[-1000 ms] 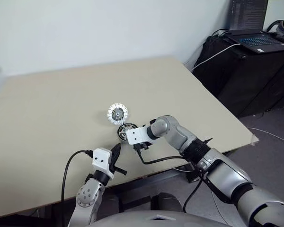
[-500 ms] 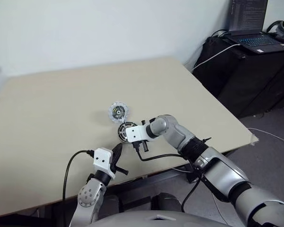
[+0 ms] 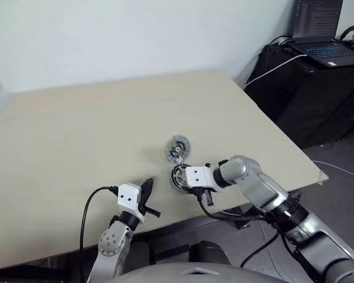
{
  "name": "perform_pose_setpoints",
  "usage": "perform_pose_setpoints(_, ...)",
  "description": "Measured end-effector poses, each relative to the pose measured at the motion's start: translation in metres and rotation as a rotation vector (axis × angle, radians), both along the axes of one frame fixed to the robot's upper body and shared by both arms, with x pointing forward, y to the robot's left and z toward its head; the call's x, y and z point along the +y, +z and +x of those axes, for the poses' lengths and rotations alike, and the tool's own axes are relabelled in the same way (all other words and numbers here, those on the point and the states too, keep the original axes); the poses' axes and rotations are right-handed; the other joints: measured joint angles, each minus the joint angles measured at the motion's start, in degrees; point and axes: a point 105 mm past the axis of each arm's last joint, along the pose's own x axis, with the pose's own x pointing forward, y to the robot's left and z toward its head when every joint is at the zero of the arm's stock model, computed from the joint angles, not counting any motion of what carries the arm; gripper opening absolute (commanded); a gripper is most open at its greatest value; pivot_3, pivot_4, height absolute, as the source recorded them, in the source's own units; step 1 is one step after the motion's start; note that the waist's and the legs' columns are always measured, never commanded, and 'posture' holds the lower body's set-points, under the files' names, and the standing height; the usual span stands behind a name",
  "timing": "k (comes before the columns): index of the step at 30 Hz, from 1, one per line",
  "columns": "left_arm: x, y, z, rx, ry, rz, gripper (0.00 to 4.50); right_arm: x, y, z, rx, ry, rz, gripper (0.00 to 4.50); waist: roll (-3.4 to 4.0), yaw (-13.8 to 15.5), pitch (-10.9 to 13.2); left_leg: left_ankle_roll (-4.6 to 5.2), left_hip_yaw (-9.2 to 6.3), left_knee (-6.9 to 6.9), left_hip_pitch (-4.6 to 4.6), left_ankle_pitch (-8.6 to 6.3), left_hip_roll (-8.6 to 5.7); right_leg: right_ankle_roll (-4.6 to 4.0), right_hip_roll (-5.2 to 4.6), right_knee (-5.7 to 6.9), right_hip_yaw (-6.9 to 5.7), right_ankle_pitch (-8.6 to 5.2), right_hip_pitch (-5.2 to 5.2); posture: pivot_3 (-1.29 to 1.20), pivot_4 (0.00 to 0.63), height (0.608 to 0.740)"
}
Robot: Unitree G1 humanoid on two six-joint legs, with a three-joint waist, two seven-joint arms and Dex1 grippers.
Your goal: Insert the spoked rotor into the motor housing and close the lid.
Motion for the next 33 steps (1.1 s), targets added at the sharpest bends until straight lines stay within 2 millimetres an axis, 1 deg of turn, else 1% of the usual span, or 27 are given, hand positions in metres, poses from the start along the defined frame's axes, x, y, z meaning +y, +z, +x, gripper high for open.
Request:
perform_pose_setpoints(3,-0.001,0.0,0.0,0.003,-0.008,-0.008,0.0,0.003,0.002,-0.015,0.064,-0.06,0.036,0.08,-0.04,-0.04,0.03,-0.06,-0.02,0.01,0.01,-0.03,0.04,0.0,0.02,0.02,-0.01,0.0,0.0,0.0,0.0,0.74)
perform_pose_setpoints(5,0.0,0.0,-0.001,-0.005,-0.016,-0.007,0.0,0.013,0.004,-0.018,0.107,-0.139,0.086,0.08,-0.08,-0.24,0.06,-0.26,-0.03,0.03,0.02,-0.13,0.07,0.0,0.04,0.05,-0.02,0.0,-0.01,0.0,0.0,0.74)
perform_pose_setpoints(9,0.006,0.002,-0.002,-0.034,-0.025,0.032,0.0,0.039,0.012,-0.007,0.132,-0.327,0.196,0.08,-0.06,-0.61,0.05,-0.32,-0.04,0.07,0.03,-0.14,0.09,0.0,0.04,0.1,-0.04,0.01,0.0,0.0,0.0,0.74)
perform_pose_setpoints(11,0.014,0.002,-0.005,-0.046,-0.027,0.077,0.0,0.05,0.016,0.001,0.148,-0.427,0.235,0.08,-0.06,-0.64,0.05,-0.32,-0.04,0.06,0.01,-0.14,0.09,-0.01,0.04,0.1,-0.05,0.01,-0.01,0.0,0.0,0.74)
perform_pose_setpoints(13,0.024,-0.001,-0.007,-0.043,-0.019,0.116,0.0,0.057,0.019,0.011,0.159,-0.518,0.263,0.08,-0.04,-0.7,0.05,-0.32,-0.01,0.06,-0.01,-0.15,0.07,-0.01,0.02,0.09,-0.03,0.01,-0.02,0.0,0.0,0.74)
perform_pose_setpoints(15,0.032,-0.001,-0.01,-0.045,-0.008,0.14,0.0,0.061,0.017,0.02,0.168,-0.599,0.263,0.08,-0.05,-0.64,0.05,-0.32,-0.01,0.06,-0.05,-0.15,0.04,-0.01,-0.01,0.06,-0.04,0.02,-0.02,0.0,0.0,0.74)
perform_pose_setpoints(19,0.041,0.002,-0.017,-0.047,-0.017,0.172,0.0,0.07,0.008,0.024,0.211,-0.691,0.254,0.08,-0.03,-0.87,0.04,-0.31,0.05,0.04,-0.06,-0.2,0.02,-0.01,-0.03,0.03,0.0,0.01,-0.04,0.0,0.0,0.74)
perform_pose_setpoints(25,0.047,0.001,-0.029,-0.025,-0.05,0.197,0.0,0.083,0.007,0.031,0.276,-0.788,0.269,0.08,0.02,-1.42,0.01,-0.35,0.04,0.03,0.01,-0.19,0.12,-0.01,0.05,0.09,0.0,0.01,-0.04,0.0,0.0,0.74)
perform_pose_setpoints(27,0.048,0.002,-0.029,-0.023,-0.046,0.196,0.0,0.086,0.008,0.032,0.297,-0.815,0.268,0.08,0.02,-1.6,0.01,-0.36,0.04,0.03,0.02,-0.19,0.14,-0.01,0.05,0.1,0.0,0.01,-0.04,0.0,0.0,0.74)
perform_pose_setpoints(32,0.046,0.006,-0.027,-0.03,-0.043,0.19,0.0,0.094,0.01,0.027,0.352,-0.819,0.263,0.08,0.0,-2.05,-0.02,-0.39,0.05,-0.03,0.02,-0.21,0.14,-0.05,0.08,0.09,0.02,-0.01,-0.06,0.0,0.0,0.74)
perform_pose_setpoints(33,0.046,0.005,-0.027,-0.028,-0.043,0.189,0.0,0.095,0.01,0.026,0.359,-0.818,0.263,0.81,0.0,-2.17,-0.02,-0.41,0.05,-0.04,0.02,-0.22,0.14,-0.06,0.09,0.09,0.02,-0.02,-0.07,0.0,0.0,0.74)
